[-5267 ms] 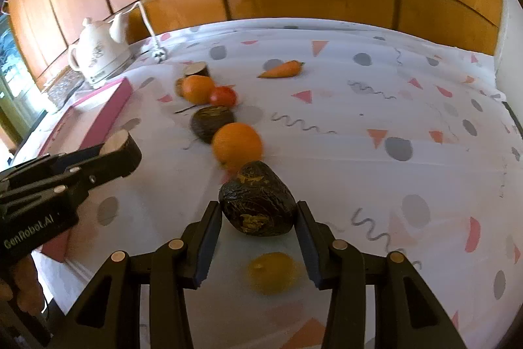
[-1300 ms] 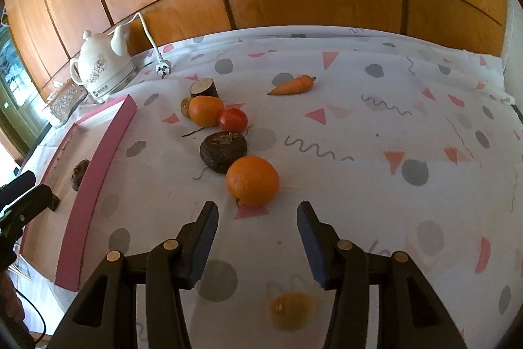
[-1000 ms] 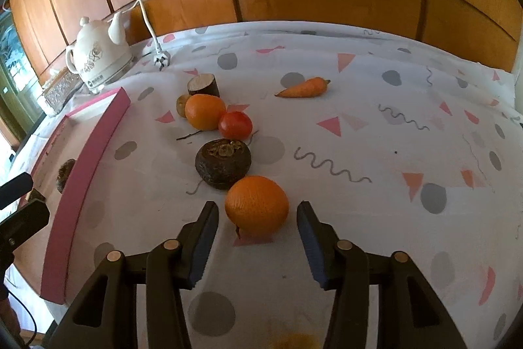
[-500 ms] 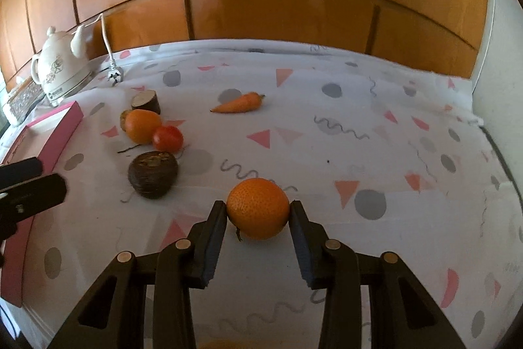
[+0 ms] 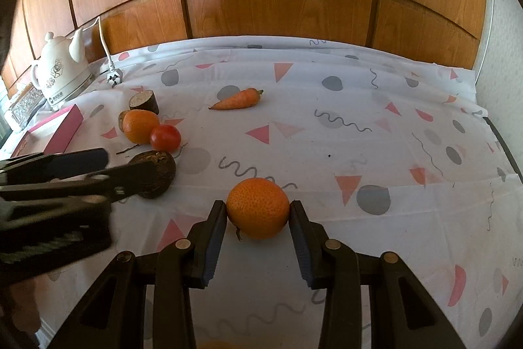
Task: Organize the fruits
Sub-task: 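Grasp the orange with the right gripper while the left grasps the dark round fruit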
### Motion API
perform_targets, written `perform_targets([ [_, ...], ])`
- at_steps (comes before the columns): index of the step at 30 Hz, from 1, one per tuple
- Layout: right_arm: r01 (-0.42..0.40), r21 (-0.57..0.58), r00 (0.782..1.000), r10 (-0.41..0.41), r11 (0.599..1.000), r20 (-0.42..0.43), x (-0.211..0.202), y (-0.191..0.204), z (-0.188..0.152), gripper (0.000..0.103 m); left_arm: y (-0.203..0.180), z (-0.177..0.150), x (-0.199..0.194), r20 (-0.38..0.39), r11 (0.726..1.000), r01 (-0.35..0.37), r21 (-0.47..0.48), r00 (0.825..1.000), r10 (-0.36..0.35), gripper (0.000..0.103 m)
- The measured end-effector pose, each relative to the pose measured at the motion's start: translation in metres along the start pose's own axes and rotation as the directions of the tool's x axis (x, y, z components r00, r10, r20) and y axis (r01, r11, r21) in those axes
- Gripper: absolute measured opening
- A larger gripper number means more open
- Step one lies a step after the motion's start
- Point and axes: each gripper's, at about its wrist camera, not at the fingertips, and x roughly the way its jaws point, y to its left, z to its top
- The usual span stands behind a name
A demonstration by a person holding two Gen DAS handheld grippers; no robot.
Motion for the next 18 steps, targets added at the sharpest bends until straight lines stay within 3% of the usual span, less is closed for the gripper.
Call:
perform_targets([
  [4, -0.006, 0.007, 1.0, 0.006, 1.0, 0.003, -0.001, -0.001, -0.001, 0.04, -0.003, 0.0, 0.016, -0.028, 1.0, 0.009, -0.007, 1.0, -0.01, 0.043],
  [10, -0.033, 0.015, 0.999, 0.033, 0.999, -0.009, 0.001, -0.003, -0.001, 0.04, 0.003, -0.013, 0.002, 0.02, 0.999, 0.013, -0.05, 1.0, -0.012, 0.041],
  [13, -0.042, 0.026, 0.999, 0.043, 0.999, -0.027, 0.005, -0.004, -0.001, 0.039, 0.009, -0.028, -0.005, 0.043, 0.997, -0.036, -0.069, 0.998, 0.039, 0.041],
  [18, -0.053, 0.035, 0.998, 0.054, 0.998, -0.026, 0.006, -0.005, -0.002, 0.039, 0.008, -0.032, 0.001, 0.05, 0.997, -0.048, -0.058, 0.997, 0.051, 0.042],
])
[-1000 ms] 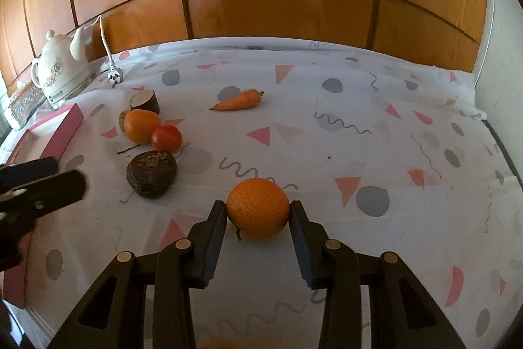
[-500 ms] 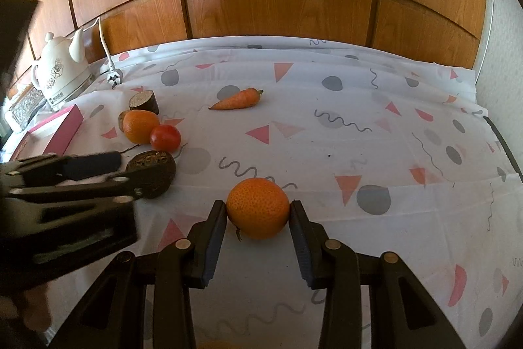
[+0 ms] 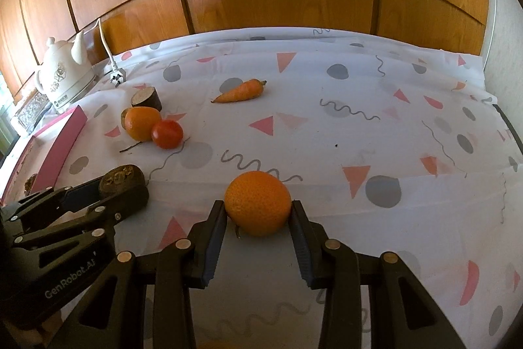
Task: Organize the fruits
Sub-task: 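Grasp the orange with the right gripper while the left grasps the dark round fruit, then carry the dark fruit into the tray with the left gripper while the right places the orange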
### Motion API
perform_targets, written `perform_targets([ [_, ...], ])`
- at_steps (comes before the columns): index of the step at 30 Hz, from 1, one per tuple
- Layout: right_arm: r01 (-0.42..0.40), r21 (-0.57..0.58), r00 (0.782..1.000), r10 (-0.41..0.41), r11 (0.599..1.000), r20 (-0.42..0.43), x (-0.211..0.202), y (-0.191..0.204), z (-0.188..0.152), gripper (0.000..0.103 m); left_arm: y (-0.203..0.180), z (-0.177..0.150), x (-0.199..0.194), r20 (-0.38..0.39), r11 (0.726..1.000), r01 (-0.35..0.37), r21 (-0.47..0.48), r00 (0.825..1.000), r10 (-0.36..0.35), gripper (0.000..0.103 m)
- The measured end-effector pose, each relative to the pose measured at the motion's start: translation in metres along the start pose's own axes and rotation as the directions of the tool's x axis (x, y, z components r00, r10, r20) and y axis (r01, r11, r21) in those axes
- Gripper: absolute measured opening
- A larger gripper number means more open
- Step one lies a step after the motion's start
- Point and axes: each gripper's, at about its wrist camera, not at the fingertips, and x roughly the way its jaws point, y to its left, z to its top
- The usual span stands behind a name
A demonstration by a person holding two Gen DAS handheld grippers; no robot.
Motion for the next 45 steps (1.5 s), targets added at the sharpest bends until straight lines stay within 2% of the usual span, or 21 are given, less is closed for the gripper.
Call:
perform_targets([
  [7, 0.004, -0.004, 1.0, -0.004, 1.0, -0.011, 0.003, 0.001, 0.0, 0.039, -0.004, -0.002, 0.003, 0.017, 0.999, -0.026, 0.027, 1.0, 0.025, 0.042],
  [24, 0.007, -0.006, 1.0, -0.007, 1.0, -0.005, 0.004, 0.001, -0.001, 0.039, -0.001, -0.002, 0.001, 0.012, 1.0, -0.011, 0.015, 1.0, 0.011, 0.042],
  [27, 0.008, -0.008, 1.0, -0.008, 1.0, -0.004, 0.004, 0.001, -0.001, 0.039, -0.001, -0.002, -0.006, -0.008, 1.0, -0.018, 0.016, 1.0, 0.018, 0.041],
  [30, 0.013, -0.013, 1.0, -0.013, 1.0, -0.005, 0.003, 0.002, -0.001, 0.039, 0.008, -0.006, -0.021, -0.031, 1.0, -0.005, -0.025, 1.0, 0.004, 0.041],
  [36, 0.048, -0.057, 0.999, -0.049, 0.997, -0.019, -0.001, 0.011, -0.002, 0.038, 0.034, -0.011, -0.064, 0.016, 0.998, -0.016, -0.069, 1.0, 0.017, 0.042],
  [41, -0.005, -0.082, 1.0, 0.002, 0.997, -0.026, -0.016, 0.031, -0.006, 0.038, 0.073, -0.015, -0.091, 0.049, 0.986, -0.095, -0.139, 0.994, 0.102, 0.042],
  [45, -0.099, -0.129, 0.995, 0.096, 0.987, -0.026, -0.03, 0.063, -0.004, 0.038, 0.113, -0.021, -0.109, 0.06, 0.962, -0.174, -0.21, 0.98, 0.191, 0.042],
])
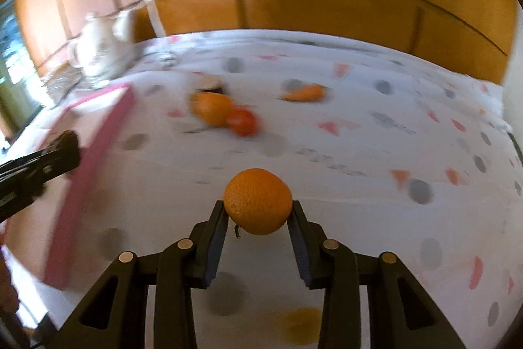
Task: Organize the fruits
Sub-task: 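Carry the dark fruit into the tray with the left gripper while the right places the orange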
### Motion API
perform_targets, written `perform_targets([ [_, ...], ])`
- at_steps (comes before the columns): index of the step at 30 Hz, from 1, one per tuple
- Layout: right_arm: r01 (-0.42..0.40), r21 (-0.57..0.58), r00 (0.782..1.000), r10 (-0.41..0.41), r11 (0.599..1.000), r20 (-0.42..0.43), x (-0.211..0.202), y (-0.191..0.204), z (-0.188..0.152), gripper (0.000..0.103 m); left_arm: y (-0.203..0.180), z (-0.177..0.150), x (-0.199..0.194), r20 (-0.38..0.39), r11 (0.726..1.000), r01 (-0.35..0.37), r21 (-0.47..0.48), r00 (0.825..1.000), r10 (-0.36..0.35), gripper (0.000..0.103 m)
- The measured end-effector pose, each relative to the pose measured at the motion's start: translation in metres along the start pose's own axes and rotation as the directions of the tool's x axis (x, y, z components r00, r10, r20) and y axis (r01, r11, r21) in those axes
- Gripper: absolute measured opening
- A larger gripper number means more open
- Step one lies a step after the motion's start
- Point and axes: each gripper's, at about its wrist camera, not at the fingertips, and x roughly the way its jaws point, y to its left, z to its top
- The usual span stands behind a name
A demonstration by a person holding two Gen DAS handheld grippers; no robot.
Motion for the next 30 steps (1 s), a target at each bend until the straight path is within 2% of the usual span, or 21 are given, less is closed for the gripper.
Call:
perform_targets([
  [4, -0.121, -0.066, 0.993, 0.121, 0.99, -0.004, -0.007, 0.042, 0.01, 0.038, 0.039, 0.0, -0.004, 0.011, 0.996, -0.062, -0.07, 0.998, 0.063, 0.042],
  [9, -0.208, -0.172, 0.978, 0.207, 0.963, -0.023, -0.011, 0.095, 0.02, 0.038, 0.072, 0.001, -0.01, 0.029, 0.987, -0.102, -0.125, 0.994, 0.106, 0.042],
  [15, -0.265, -0.251, 0.964, 0.259, 0.931, -0.057, -0.008, 0.134, 0.027, 0.038, 0.094, 0.003, -0.014, 0.036, 0.978, -0.123, -0.166, 0.991, 0.131, 0.042],
  [25, -0.321, -0.3, 0.947, 0.303, 0.898, -0.107, 0.005, 0.173, 0.033, 0.038, 0.114, 0.007, -0.007, 0.002, 0.97, -0.145, -0.196, 0.989, 0.148, 0.043],
  [27, -0.335, -0.303, 0.942, 0.315, 0.892, -0.113, 0.007, 0.179, 0.034, 0.039, 0.115, 0.007, -0.009, 0.01, 0.968, -0.151, -0.199, 0.988, 0.157, 0.05],
  [30, -0.317, -0.3, 0.949, 0.302, 0.9, -0.096, 0.008, 0.184, 0.033, 0.052, 0.115, 0.008, -0.013, 0.023, 0.968, -0.15, -0.202, 0.987, 0.158, 0.054],
])
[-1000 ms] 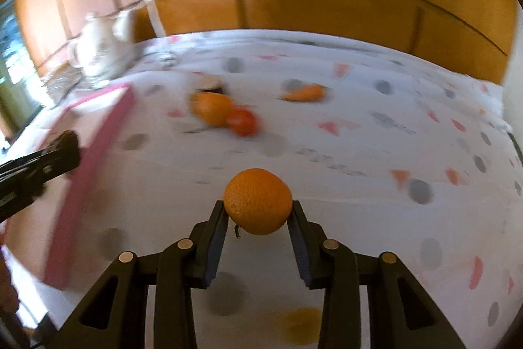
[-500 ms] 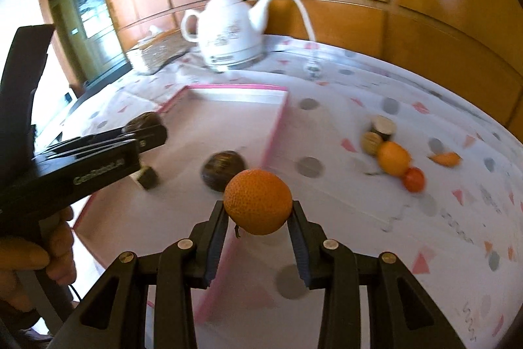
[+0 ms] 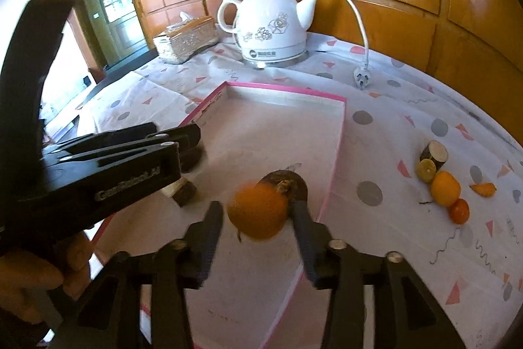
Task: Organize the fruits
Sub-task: 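Carry the dark fruit into the tray with the left gripper while the right places the orange, then withdraw both grippers from the tray toward the tomato and carrot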
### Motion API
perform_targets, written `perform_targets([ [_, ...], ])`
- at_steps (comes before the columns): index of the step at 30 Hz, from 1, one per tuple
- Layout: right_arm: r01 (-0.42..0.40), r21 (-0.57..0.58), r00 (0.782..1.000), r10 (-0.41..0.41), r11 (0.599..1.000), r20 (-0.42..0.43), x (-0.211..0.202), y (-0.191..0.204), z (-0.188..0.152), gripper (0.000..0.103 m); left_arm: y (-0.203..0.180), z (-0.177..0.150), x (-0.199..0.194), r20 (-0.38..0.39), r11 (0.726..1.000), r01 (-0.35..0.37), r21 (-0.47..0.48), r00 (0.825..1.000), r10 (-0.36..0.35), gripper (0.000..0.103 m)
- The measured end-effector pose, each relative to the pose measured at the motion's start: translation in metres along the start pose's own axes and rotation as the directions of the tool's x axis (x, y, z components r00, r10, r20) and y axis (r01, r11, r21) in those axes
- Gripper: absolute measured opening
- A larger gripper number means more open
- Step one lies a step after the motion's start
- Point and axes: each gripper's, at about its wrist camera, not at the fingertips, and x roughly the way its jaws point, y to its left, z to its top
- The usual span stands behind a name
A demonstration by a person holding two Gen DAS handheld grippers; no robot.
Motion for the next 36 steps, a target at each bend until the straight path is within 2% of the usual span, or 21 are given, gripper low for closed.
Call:
perform_targets([
  [1, -0.001, 0.01, 1.0, 0.001, 1.0, 0.003, 0.0, 0.0, 0.0, 0.058, 0.0, 0.0, -0.001, 0.001, 1.0, 0.0, -0.002, 1.0, 0.0, 0.054],
  [2, -0.003, 0.019, 1.0, 0.003, 1.0, 0.006, -0.001, -0.001, -0.001, 0.058, 0.001, 0.0, -0.002, 0.002, 1.0, 0.001, -0.002, 1.0, -0.001, 0.054],
  [10, 0.064, 0.07, 0.993, -0.071, 0.995, 0.091, -0.026, -0.018, -0.014, 0.058, -0.006, -0.008, -0.01, 0.006, 1.0, 0.019, 0.0, 1.0, -0.019, 0.054],
  [12, 0.107, 0.092, 0.988, -0.116, 0.99, 0.1, -0.031, -0.025, -0.017, 0.058, -0.011, -0.01, -0.011, 0.003, 0.999, 0.029, 0.012, 1.0, -0.029, 0.054],
  [16, 0.118, 0.168, 0.985, -0.136, 0.979, 0.104, -0.037, -0.044, -0.02, 0.058, -0.023, -0.015, -0.016, 0.005, 0.998, 0.045, 0.048, 0.999, -0.046, 0.055],
  [22, 0.156, 0.204, 0.975, -0.184, 0.967, 0.125, -0.051, -0.063, -0.025, 0.058, -0.04, -0.021, -0.023, 0.008, 0.993, 0.074, 0.096, 0.997, -0.075, 0.055],
  [29, 0.202, 0.263, 0.964, -0.238, 0.943, 0.114, -0.063, -0.093, -0.041, 0.058, -0.056, -0.027, -0.028, 0.001, 0.985, 0.108, 0.138, 0.994, -0.109, 0.055],
  [36, 0.286, 0.355, 0.947, -0.32, 0.89, 0.04, -0.072, -0.132, -0.064, 0.058, -0.074, -0.034, -0.029, -0.015, 0.971, 0.146, 0.191, 0.989, -0.146, 0.055],
])
